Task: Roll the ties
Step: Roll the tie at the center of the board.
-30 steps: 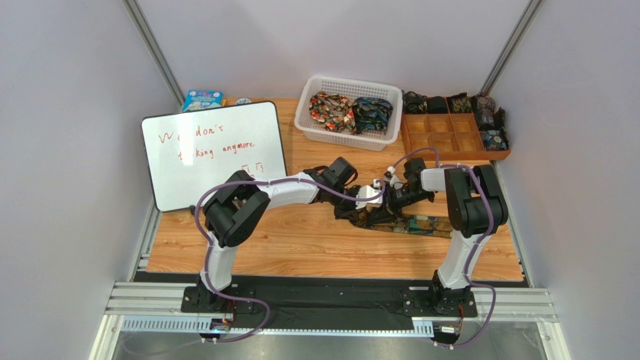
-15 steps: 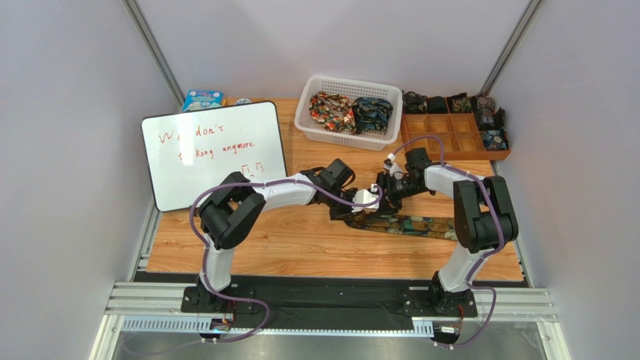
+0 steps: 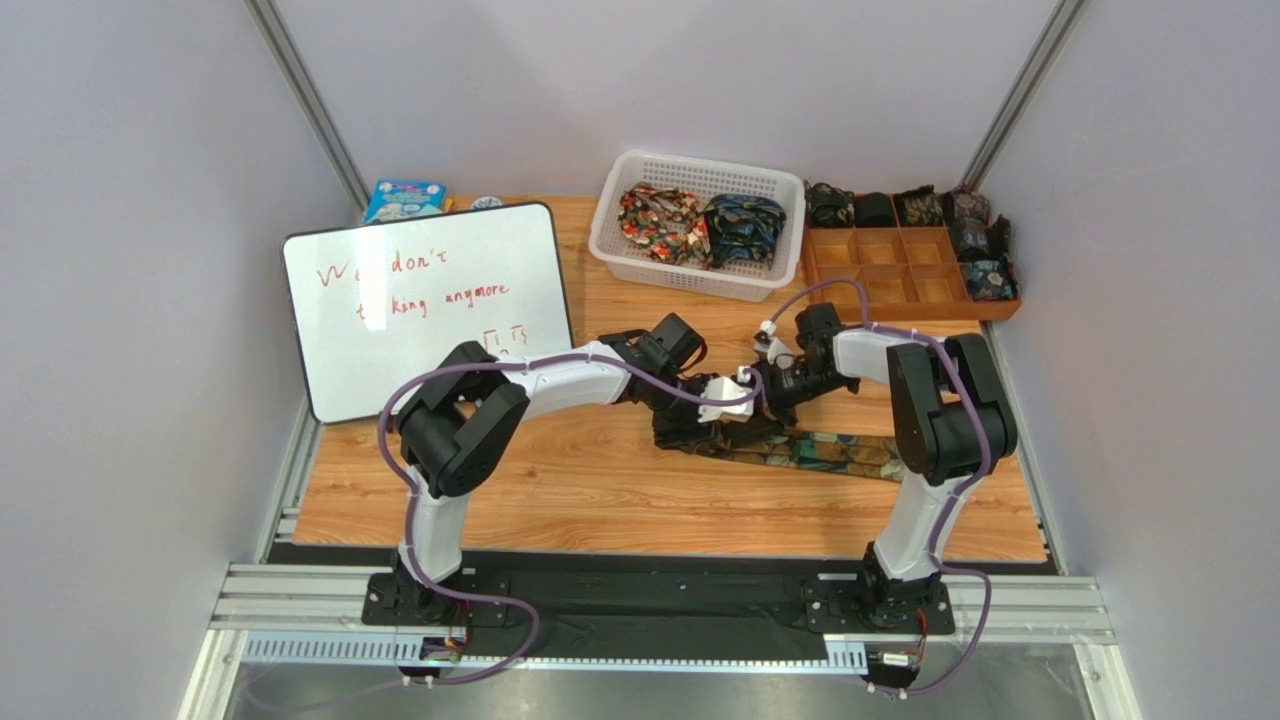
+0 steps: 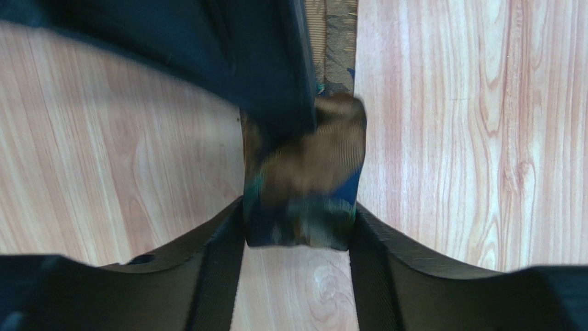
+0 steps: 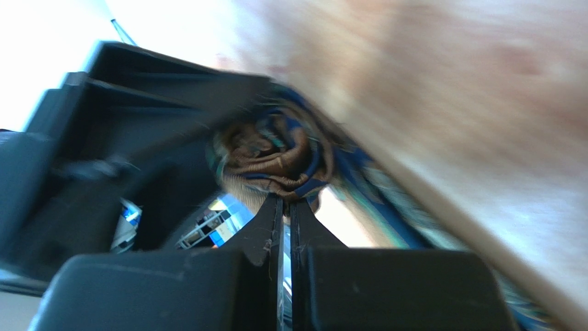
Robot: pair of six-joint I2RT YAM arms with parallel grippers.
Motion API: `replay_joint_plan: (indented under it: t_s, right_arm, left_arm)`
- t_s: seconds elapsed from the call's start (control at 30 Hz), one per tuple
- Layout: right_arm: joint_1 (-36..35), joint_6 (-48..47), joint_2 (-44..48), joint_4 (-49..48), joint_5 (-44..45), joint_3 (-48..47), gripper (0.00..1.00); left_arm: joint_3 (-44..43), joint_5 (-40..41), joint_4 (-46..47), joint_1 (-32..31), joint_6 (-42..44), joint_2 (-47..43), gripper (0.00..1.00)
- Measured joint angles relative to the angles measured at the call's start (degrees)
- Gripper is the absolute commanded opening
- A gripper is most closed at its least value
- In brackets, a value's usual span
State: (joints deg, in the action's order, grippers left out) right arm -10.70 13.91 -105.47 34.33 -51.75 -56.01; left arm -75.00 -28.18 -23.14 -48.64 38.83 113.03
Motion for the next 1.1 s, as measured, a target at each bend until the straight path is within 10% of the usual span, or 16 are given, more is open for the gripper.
replay_joint_plan:
  t_s: [0.6, 0.83, 1.1]
  right_arm:
    - [4.5, -4.1, -6.0, 2.7, -0.5, -0.3, 0.0]
    - [4.3, -2.8, -6.0, 1.2, -1.4, 0.3, 0.01]
    - [4.6, -3.5, -1.9, 2.3, 0.8, 0.9, 0.47]
  left_arm:
    - [-3.0, -7.5, 1.1, 1.4, -5.6, 0.1, 0.82]
    - [-3.5, -7.9, 3.7, -1.0, -7.7, 2.7, 0.45]
    - [-3.1, -5.7, 3.3, -1.3, -5.4, 2.9, 0.22]
